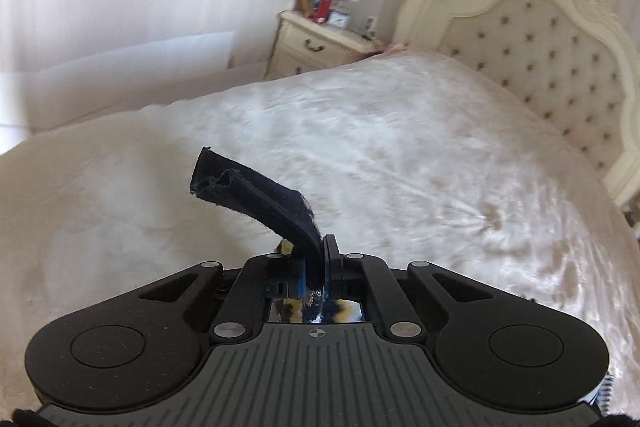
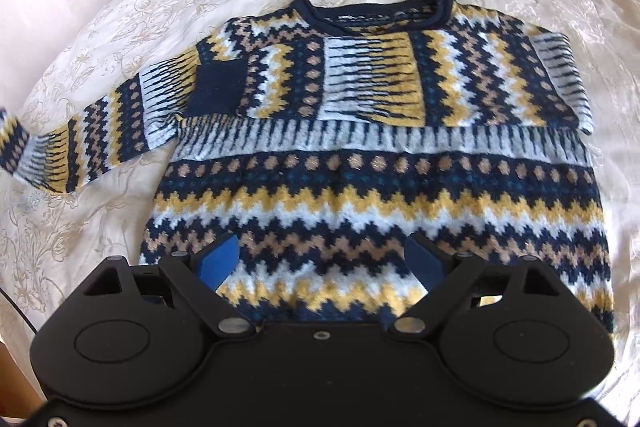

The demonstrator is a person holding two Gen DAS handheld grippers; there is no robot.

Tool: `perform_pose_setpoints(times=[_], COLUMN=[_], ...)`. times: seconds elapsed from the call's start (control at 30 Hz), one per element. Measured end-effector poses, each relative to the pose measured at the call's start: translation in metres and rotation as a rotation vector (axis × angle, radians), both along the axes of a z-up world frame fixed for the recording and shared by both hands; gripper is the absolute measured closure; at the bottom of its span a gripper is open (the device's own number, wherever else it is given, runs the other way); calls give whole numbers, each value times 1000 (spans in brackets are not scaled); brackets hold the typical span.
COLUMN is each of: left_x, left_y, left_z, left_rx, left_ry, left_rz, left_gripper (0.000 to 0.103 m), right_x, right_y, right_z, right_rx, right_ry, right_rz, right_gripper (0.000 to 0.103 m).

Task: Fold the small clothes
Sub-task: 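Move the left gripper to the other navy sleeve cuff and grasp it, then lift the cuff with the left gripper and fold the sleeve across the body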

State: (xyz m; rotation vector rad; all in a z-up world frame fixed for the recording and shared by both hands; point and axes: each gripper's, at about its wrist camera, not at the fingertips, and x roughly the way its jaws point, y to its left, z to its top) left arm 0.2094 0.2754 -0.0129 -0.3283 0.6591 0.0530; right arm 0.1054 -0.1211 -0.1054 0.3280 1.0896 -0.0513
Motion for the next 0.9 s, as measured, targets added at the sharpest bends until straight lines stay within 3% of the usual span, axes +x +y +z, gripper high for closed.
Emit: perform_pose_setpoints(times=[0.17, 0.3, 0.47, 0.67, 0.83, 0.9], left_x=[7, 16, 24, 18, 13, 9], left_y=[-87, -162, -259, -350, -387, -392], left_z=[37, 43, 23, -17, -36, -36], left_rx=[-23, -46, -90, -62, -43, -38], left_ry=[-86, -120, -87, -3, 82, 88], left_rz=[-163, -280, -402, -528, -593, -615], left_gripper=[96, 96, 96, 96, 94, 84], right_x=[-15, -29, -46, -62, -70, -70], right_y=[-25, -50, -85, -123, -139, -141], right_z=[0, 5, 7, 4, 1, 0], right_rx=[19, 32, 48, 48, 52, 52], right_ry=[-13, -37, -52, -49, -50, -50], right_rz=[-7, -28, -66, -121, -156, -162], right_gripper=[13, 13, 13, 13, 13, 13])
